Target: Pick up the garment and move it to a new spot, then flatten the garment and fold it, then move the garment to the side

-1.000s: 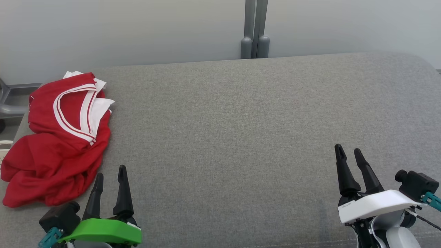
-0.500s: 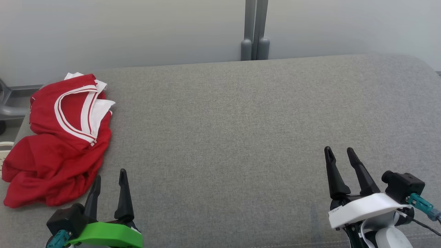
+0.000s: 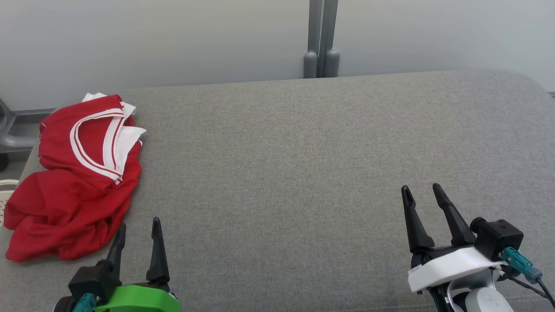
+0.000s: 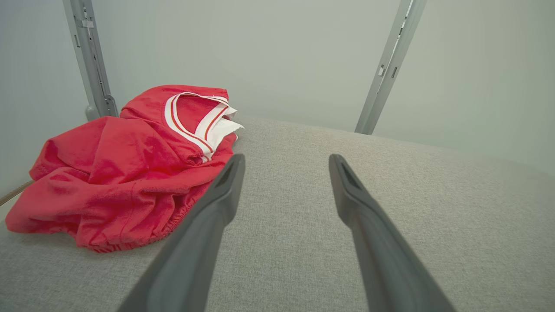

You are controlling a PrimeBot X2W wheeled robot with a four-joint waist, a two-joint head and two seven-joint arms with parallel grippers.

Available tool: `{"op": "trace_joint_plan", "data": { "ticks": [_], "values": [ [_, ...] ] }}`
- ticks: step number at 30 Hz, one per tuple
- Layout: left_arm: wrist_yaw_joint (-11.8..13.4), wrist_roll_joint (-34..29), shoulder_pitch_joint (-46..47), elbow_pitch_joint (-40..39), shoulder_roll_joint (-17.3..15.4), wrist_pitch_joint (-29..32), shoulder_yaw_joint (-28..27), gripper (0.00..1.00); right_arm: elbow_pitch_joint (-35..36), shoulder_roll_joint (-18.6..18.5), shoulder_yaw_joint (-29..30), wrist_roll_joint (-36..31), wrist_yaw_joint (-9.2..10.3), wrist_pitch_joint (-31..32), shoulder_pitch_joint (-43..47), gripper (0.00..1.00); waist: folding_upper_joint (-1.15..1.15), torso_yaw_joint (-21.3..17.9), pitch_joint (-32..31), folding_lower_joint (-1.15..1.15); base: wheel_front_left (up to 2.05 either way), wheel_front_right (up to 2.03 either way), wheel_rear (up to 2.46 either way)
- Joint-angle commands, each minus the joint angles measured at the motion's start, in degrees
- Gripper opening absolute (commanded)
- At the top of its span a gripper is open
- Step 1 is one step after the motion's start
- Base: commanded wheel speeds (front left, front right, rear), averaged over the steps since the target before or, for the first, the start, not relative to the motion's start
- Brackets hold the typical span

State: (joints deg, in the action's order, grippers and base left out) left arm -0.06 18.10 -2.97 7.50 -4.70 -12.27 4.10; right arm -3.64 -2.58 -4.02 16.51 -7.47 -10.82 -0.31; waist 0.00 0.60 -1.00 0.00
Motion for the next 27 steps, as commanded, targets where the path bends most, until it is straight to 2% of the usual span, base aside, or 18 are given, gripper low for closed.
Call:
{"op": "trace_joint_plan", "data": {
  "ticks": [1,27],
  "values": [
    [-0.2,-1.11,-0.56,-0.27,-0.4,-0.46,-0.02,1.0,0.47,-0.34,0.01,-1.23,-0.03,-0.58,0.22,1.0,0.0,0.01,0.0,0.0,0.0,0.0,0.0],
    [-0.4,-9.3,-1.78,0.47,0.82,-2.56,0.0,1.0,-3.24,-0.43,-0.07,-10.01,-0.03,-3.94,-0.32,1.0,0.0,0.12,0.03,0.0,0.0,0.0,0.0]
  ]
}}
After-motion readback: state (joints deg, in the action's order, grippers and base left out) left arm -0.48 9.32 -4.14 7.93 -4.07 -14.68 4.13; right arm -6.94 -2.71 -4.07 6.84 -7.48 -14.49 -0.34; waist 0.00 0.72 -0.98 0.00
